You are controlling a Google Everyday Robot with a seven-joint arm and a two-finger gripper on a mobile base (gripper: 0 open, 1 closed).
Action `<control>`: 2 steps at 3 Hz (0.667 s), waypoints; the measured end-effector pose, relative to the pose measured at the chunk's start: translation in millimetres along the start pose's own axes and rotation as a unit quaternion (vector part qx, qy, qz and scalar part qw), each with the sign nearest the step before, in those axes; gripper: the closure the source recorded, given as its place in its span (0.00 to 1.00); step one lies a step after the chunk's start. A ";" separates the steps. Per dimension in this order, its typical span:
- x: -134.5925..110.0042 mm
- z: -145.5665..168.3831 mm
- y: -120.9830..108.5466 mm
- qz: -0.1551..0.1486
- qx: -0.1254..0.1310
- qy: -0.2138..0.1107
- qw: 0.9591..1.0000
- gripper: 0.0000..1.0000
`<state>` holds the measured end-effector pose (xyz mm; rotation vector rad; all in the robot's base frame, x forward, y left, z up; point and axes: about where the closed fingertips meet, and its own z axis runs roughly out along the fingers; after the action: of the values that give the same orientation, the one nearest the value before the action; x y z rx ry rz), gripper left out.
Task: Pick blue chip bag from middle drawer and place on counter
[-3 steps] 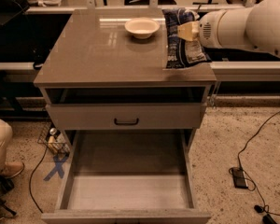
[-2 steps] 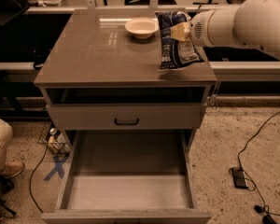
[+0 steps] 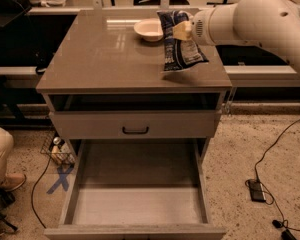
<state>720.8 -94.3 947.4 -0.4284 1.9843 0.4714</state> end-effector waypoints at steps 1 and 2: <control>-6.9 21.2 7.5 -0.002 -0.006 0.003 1.000 1.00; -9.2 33.1 13.0 -0.006 -0.011 0.007 1.000 1.00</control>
Offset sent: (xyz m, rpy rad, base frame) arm 0.0320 0.0378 -0.0046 -0.0142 0.0103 0.0371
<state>743.5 -65.6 943.7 -0.4591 1.9900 0.4843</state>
